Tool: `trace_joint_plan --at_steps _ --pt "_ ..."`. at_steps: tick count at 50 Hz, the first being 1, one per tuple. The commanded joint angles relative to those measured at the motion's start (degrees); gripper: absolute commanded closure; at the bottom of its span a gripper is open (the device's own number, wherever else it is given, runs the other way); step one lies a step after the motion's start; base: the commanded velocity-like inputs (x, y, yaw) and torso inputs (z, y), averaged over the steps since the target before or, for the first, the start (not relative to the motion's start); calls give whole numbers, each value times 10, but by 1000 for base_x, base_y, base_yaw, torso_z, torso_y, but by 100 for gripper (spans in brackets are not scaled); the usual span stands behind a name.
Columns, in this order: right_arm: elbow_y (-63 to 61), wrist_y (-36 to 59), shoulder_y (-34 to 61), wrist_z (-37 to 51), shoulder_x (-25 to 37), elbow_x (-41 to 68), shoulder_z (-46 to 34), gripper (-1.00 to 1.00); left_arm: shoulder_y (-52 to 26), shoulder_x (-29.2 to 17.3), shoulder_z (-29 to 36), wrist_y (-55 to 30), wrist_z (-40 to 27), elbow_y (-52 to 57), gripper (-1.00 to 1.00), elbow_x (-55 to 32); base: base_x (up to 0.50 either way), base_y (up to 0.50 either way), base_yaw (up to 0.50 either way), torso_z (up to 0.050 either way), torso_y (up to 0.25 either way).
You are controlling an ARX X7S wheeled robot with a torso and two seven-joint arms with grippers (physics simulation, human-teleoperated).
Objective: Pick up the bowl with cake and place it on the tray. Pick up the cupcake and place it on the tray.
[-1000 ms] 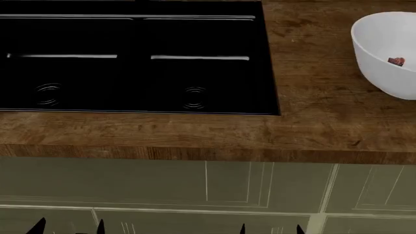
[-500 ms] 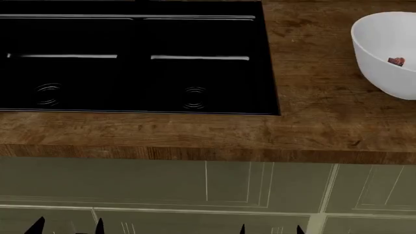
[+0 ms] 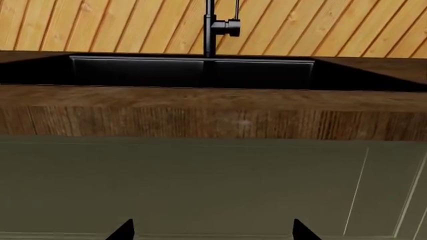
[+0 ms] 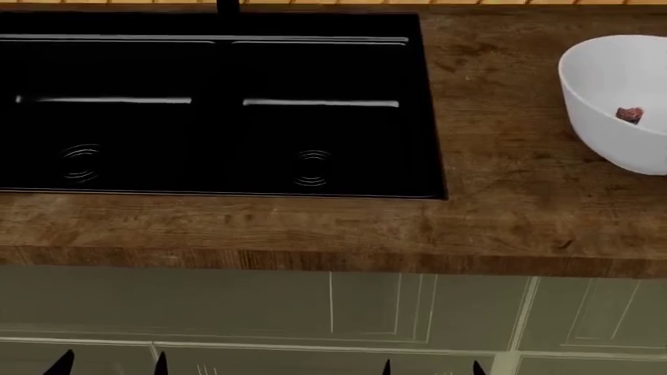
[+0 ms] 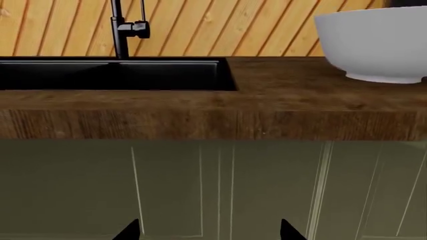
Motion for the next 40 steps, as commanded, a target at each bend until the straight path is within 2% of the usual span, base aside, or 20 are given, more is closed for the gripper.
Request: trace_joint_plan --at_steps 1,40 --pt "2 2 3 5 5 5 -9 -100 -4 -8 8 -6 -6 -5 -100 -6 0 0 0 50 0" --pt "-4 0 2 24 19 23 -21 -100 1 -22 24 3 -24 8 -100 -24 0 0 0 50 0"
